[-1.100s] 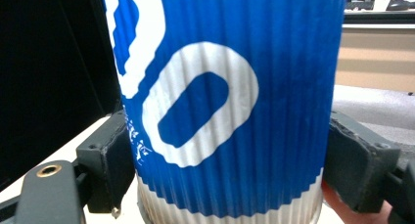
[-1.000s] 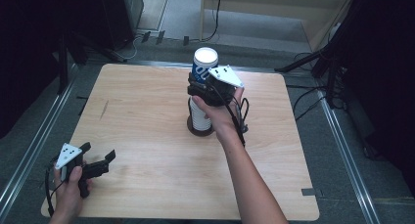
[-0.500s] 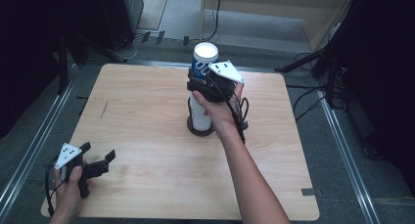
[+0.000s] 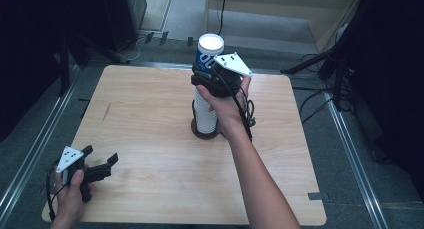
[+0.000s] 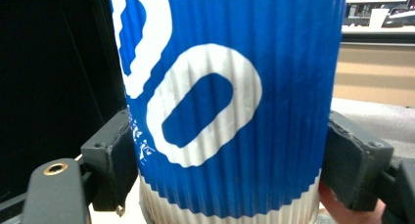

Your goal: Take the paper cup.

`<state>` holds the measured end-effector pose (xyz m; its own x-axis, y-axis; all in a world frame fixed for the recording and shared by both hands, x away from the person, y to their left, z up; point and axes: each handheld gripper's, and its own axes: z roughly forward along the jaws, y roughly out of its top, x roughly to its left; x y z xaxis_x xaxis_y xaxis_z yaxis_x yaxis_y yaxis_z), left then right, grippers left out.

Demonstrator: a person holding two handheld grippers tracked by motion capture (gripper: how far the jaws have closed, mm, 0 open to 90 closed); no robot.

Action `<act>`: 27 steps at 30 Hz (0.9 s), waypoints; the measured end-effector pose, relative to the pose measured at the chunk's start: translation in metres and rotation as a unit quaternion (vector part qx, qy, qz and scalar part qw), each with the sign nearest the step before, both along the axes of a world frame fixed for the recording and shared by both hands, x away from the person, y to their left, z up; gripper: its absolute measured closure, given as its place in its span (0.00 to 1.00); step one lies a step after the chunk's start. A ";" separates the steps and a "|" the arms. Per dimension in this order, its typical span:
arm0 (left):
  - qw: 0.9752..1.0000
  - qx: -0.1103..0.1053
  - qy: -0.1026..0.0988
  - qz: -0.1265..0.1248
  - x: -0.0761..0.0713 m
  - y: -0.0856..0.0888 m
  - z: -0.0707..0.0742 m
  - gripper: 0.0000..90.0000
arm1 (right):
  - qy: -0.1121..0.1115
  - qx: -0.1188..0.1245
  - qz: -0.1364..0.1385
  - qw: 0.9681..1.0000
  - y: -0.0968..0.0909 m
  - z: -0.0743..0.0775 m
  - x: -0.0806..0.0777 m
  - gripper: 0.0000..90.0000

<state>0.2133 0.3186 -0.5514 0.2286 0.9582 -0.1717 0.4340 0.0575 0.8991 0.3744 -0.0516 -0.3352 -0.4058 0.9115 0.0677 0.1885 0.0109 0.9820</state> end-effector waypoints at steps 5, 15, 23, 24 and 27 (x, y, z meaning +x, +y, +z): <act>1.000 -0.001 0.001 -0.001 0.000 0.000 0.000 0.02 | -0.007 0.001 -0.001 1.000 0.000 0.010 0.001 0.21; 1.000 -0.002 0.002 -0.001 0.000 0.001 0.000 0.02 | -0.018 0.007 -0.001 1.000 0.001 0.030 0.003 0.21; 1.000 -0.003 0.003 -0.002 0.000 0.001 0.000 0.02 | -0.028 0.015 -0.002 1.000 -0.003 0.043 0.002 0.21; 1.000 -0.003 0.003 -0.002 0.000 0.001 0.000 0.02 | -0.029 0.016 -0.003 0.999 -0.004 0.044 0.001 0.21; 1.000 -0.003 0.003 -0.002 0.000 0.001 0.000 0.02 | -0.032 0.020 -0.004 0.999 -0.008 0.047 0.000 0.21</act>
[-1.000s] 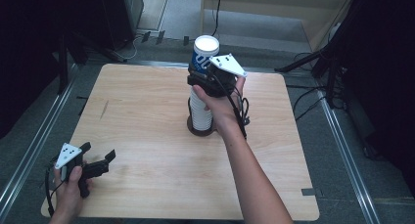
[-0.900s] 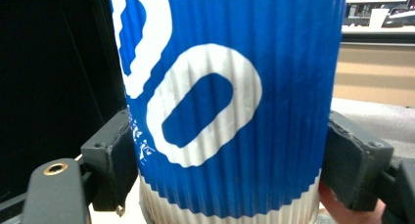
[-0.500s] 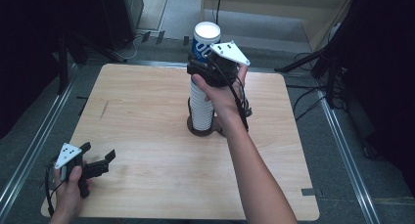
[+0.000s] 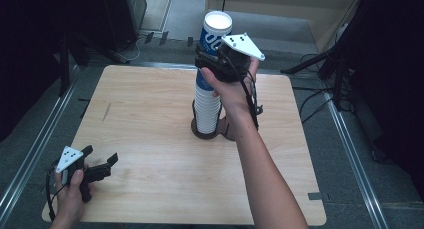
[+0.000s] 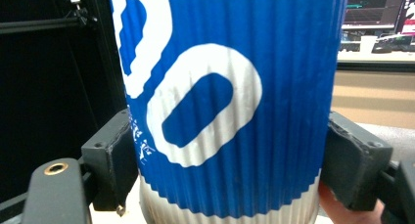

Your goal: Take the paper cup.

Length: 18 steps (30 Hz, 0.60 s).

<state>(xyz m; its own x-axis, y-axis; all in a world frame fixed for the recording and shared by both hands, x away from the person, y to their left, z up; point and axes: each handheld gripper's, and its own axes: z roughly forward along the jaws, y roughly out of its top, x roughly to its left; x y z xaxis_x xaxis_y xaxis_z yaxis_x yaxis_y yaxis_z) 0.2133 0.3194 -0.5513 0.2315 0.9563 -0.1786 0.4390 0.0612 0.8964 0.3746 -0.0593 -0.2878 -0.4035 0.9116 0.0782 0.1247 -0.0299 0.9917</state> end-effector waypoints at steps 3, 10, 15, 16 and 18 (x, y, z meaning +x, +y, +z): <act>1.000 -0.001 -0.001 0.001 0.000 0.000 0.000 0.02 | -0.002 0.000 -0.003 1.000 -0.005 0.002 -0.002 0.21; 1.000 0.000 -0.001 0.001 0.000 0.000 0.000 0.02 | -0.006 0.004 -0.015 1.000 -0.021 0.006 -0.005 0.21; 1.000 0.001 -0.001 0.002 0.000 0.000 0.000 0.02 | -0.006 0.006 -0.022 1.000 -0.033 0.003 -0.007 0.21; 1.000 0.001 -0.001 0.002 0.000 0.000 0.000 0.02 | -0.006 0.006 -0.022 1.000 -0.034 0.002 -0.008 0.21; 1.000 0.001 -0.001 0.002 0.000 -0.001 0.000 0.02 | -0.004 0.007 -0.025 1.000 -0.038 0.000 -0.008 0.21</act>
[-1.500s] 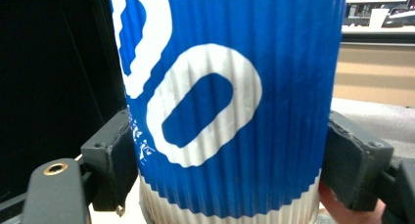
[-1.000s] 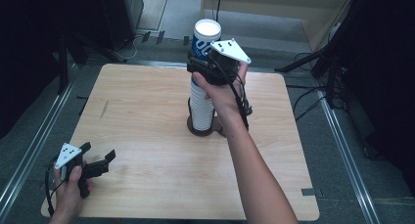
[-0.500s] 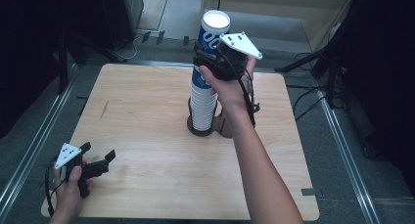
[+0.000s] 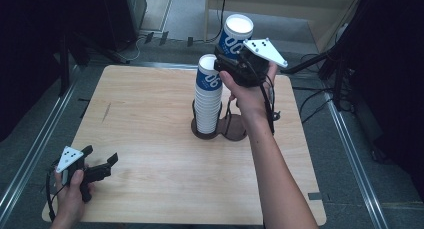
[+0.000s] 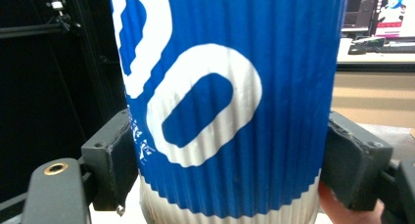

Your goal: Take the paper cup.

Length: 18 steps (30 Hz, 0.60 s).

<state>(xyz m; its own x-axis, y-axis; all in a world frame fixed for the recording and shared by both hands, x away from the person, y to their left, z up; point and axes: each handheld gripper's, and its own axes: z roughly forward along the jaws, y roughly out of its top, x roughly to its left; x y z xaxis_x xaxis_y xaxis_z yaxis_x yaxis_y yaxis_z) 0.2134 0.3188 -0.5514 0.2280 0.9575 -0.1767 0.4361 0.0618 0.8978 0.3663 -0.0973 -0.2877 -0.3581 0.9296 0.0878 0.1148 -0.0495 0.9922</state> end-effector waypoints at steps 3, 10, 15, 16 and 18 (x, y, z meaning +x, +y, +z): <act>1.000 0.001 -0.001 0.000 0.000 0.000 0.000 0.02 | 0.002 -0.001 -0.005 1.000 -0.008 -0.005 -0.001 0.21; 1.000 0.001 -0.001 0.001 0.000 0.000 0.000 0.02 | 0.008 0.000 -0.015 1.000 -0.023 -0.017 -0.005 0.21; 1.000 0.002 -0.002 0.000 0.000 -0.001 0.000 0.02 | 0.013 0.001 -0.021 1.000 -0.032 -0.026 -0.006 0.21; 1.000 0.002 -0.003 -0.001 0.000 -0.001 0.000 0.02 | 0.013 0.001 -0.022 1.000 -0.034 -0.028 -0.007 0.21; 1.000 0.002 -0.002 0.000 0.000 0.000 0.000 0.02 | 0.015 0.002 -0.025 1.000 -0.037 -0.032 -0.008 0.21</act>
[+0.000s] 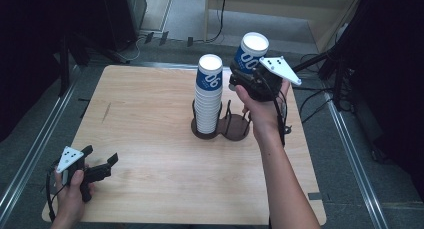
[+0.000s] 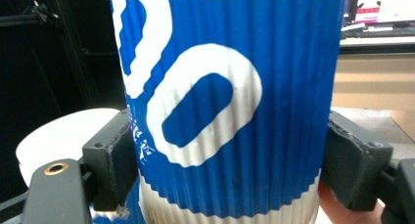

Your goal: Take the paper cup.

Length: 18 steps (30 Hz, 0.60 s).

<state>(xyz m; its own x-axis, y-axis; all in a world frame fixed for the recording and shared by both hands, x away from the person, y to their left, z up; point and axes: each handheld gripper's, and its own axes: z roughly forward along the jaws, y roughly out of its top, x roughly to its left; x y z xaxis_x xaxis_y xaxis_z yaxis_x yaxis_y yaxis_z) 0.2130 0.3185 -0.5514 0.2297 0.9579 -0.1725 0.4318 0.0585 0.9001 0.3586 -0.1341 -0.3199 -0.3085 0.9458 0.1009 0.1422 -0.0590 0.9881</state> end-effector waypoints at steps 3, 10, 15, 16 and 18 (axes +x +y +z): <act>1.000 -0.001 0.000 0.001 0.000 0.000 0.000 0.02 | 0.005 -0.001 -0.004 1.000 -0.005 -0.009 -0.003 0.21; 1.000 -0.003 -0.001 0.001 0.000 0.000 0.000 0.02 | 0.007 -0.016 -0.014 1.000 -0.010 -0.025 -0.011 0.21; 1.000 -0.006 -0.002 -0.003 0.000 0.000 0.000 0.02 | 0.008 -0.022 -0.015 1.000 -0.013 -0.033 -0.017 0.21; 1.000 -0.007 -0.003 -0.004 0.000 0.000 0.000 0.02 | 0.009 -0.026 -0.016 0.999 -0.013 -0.035 -0.018 0.21; 1.000 -0.007 -0.005 -0.008 -0.001 0.000 0.000 0.02 | 0.010 -0.030 -0.016 0.999 -0.014 -0.038 -0.020 0.21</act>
